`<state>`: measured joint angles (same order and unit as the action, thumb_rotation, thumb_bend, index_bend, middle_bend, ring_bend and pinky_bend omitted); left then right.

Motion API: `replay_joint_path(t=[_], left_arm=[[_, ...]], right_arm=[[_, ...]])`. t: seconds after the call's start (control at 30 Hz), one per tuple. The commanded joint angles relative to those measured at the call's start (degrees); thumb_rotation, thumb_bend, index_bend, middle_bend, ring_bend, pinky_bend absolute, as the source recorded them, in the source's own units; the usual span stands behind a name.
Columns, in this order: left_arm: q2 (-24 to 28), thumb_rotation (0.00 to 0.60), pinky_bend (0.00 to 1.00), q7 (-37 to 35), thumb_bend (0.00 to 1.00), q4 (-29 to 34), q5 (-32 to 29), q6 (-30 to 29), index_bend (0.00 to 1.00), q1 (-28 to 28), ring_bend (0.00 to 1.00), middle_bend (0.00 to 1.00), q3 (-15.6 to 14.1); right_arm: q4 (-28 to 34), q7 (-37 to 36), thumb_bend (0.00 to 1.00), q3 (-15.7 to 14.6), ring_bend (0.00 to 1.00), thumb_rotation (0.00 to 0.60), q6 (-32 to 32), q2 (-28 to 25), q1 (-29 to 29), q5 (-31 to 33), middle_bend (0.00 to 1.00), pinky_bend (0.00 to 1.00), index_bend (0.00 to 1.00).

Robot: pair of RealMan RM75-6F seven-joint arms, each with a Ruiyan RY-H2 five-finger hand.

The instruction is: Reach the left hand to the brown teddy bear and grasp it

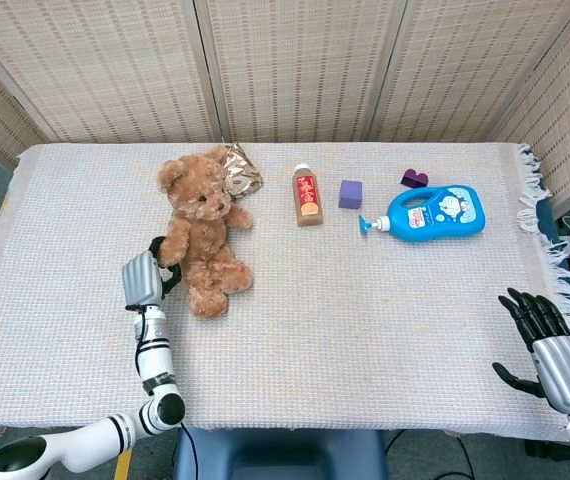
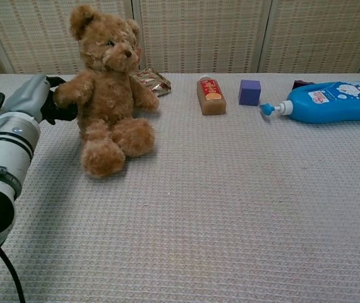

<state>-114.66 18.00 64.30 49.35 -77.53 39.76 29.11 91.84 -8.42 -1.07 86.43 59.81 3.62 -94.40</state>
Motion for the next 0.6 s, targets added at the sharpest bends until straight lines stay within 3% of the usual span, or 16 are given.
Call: replay_joint_path(t=[0.03, 0.2, 0.4, 0.6], left_arm=[[0.6, 0.6, 0.51, 0.4, 0.55, 1.4, -0.5, 0.4, 0.47, -0.5, 0.51, 0.64, 0.3], [-1.1, 0.6, 0.51, -5.1, 0.55, -1.9, 4.7, -3.0, 0.46, -0.1, 0.5, 0.63, 0.0], [-0.1, 0.6, 0.51, -2.0, 0.55, 0.2, 2.2, 0.4, 0.46, -0.8, 0.5, 0.64, -0.4], [-0.2, 0.6, 0.51, -2.0, 0.55, 0.4, 2.6, 0.0, 0.46, -1.0, 0.5, 0.63, -0.3]], right_arm=[[0.0, -0.1, 0.09, 0.0, 0.0, 0.6, 0.0, 0.0, 0.0, 0.1, 0.0, 0.05, 0.0], [0.1, 0.0, 0.09, 0.0, 0.0, 0.6, 0.0, -0.1, 0.0, 0.2, 0.0, 0.05, 0.0], [0.1, 0.0, 0.09, -0.1, 0.0, 0.6, -0.1, -0.2, -0.1, 0.0, 0.0, 0.05, 0.0], [0.1, -0.1, 0.09, 0.0, 0.0, 0.6, 0.1, -0.2, -0.1, 0.2, 0.0, 0.05, 0.0]])
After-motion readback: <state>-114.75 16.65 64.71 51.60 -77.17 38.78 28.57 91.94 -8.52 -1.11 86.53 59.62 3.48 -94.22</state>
